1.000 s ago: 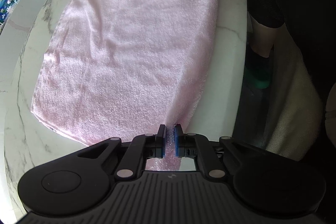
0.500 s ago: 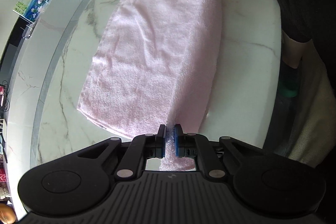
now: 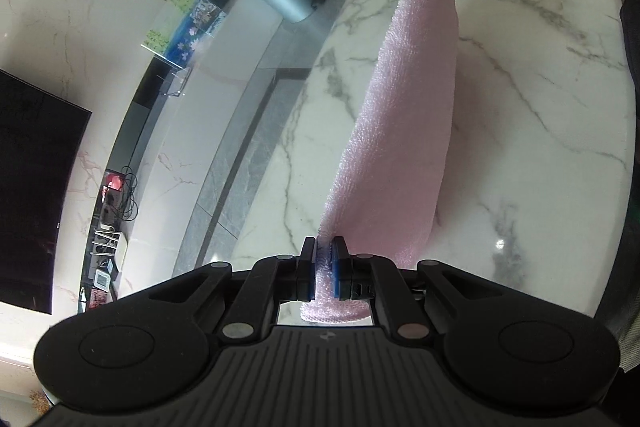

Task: Fold towel

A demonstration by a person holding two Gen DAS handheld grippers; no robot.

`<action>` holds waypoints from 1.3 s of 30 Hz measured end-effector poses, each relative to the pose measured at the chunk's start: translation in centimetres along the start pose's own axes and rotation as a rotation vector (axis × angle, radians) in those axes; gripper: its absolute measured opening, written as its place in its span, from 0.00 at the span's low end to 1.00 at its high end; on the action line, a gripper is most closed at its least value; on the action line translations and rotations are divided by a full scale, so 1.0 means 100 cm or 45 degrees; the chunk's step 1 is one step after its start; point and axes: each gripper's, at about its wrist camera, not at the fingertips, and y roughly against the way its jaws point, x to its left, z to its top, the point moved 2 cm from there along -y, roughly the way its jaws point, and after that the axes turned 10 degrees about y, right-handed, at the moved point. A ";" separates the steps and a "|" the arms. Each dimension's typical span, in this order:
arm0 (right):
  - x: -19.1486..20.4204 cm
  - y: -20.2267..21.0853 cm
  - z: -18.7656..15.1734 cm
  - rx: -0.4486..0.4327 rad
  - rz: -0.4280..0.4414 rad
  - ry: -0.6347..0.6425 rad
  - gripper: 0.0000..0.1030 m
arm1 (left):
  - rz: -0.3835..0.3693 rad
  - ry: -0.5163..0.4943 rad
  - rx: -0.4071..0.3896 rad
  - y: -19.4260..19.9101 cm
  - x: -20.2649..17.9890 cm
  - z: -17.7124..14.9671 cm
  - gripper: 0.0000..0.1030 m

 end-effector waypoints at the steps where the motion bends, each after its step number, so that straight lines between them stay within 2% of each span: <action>1: -0.007 0.003 0.002 0.001 -0.026 -0.007 0.02 | 0.027 0.006 -0.009 0.001 0.006 0.004 0.06; 9: -0.057 -0.007 0.017 0.005 -0.135 -0.089 0.02 | 0.162 0.116 -0.050 -0.009 0.045 0.034 0.06; 14: -0.076 -0.023 0.024 0.018 -0.156 -0.109 0.02 | 0.186 0.159 -0.058 -0.016 0.066 0.047 0.06; 19: -0.102 -0.032 0.030 0.016 -0.199 -0.123 0.02 | 0.217 0.149 -0.063 -0.022 0.088 0.062 0.06; 28: -0.142 -0.028 0.033 -0.015 -0.319 -0.166 0.02 | 0.312 0.200 -0.157 -0.008 0.110 0.076 0.06; 32: -0.130 -0.024 0.029 -0.020 -0.287 -0.149 0.02 | 0.281 0.172 -0.141 -0.005 0.097 0.066 0.06; 39: -0.072 -0.026 0.018 -0.008 -0.138 -0.077 0.02 | 0.139 0.116 -0.094 -0.001 0.056 0.035 0.06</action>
